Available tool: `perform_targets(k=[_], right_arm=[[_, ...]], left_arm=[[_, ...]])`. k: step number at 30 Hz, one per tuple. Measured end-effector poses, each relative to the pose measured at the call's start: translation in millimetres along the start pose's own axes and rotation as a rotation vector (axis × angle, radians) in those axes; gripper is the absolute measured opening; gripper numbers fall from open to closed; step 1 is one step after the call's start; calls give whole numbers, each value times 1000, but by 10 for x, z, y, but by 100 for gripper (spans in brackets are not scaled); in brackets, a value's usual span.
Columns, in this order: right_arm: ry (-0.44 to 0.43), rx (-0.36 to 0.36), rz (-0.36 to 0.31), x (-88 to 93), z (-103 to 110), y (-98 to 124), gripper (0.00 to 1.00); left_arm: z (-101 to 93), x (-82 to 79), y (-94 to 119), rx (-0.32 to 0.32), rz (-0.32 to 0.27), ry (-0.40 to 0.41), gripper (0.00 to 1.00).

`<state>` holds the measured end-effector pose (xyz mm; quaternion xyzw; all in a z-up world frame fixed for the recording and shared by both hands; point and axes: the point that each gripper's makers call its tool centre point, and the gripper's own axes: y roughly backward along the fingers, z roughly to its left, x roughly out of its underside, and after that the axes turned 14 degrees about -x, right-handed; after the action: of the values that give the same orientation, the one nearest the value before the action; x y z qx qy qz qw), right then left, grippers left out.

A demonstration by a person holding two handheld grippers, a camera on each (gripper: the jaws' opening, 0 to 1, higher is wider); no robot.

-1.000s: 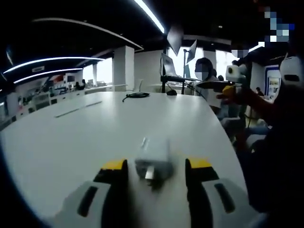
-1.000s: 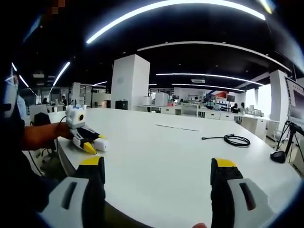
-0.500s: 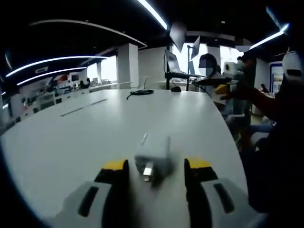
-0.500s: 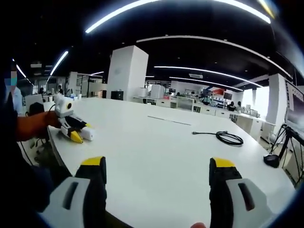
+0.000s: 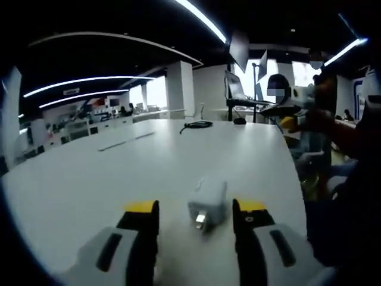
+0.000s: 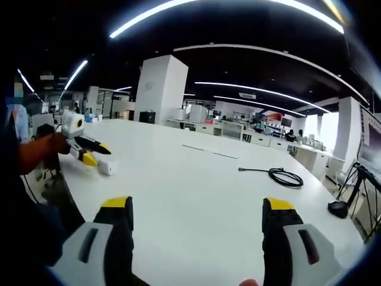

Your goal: Plug the desk Type‑C cable into the charger adapter.

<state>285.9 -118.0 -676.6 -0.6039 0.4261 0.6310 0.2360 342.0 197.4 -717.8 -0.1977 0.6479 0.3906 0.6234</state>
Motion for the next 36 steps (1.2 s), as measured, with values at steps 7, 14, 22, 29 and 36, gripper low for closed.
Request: perform_targets(k=[7,14,22,29,36], right_arm=[[33,0,32,-11,-45,-56,92],[44,5,74,27,-195,-85,93],[54,14,108,58,-299,-91,93],[64,25,139,76,-347,-108,92],[74,26,162,83,-407,-146,91]], left_arm=[[-69,-34,164,-4,12,-9,67],[-170,37,215,7,66,-16,86],[-119,34,220,-21,80,24,94],[-123,37,212,-15,80,20,92],[-114,34,212,-16,77,24,91]])
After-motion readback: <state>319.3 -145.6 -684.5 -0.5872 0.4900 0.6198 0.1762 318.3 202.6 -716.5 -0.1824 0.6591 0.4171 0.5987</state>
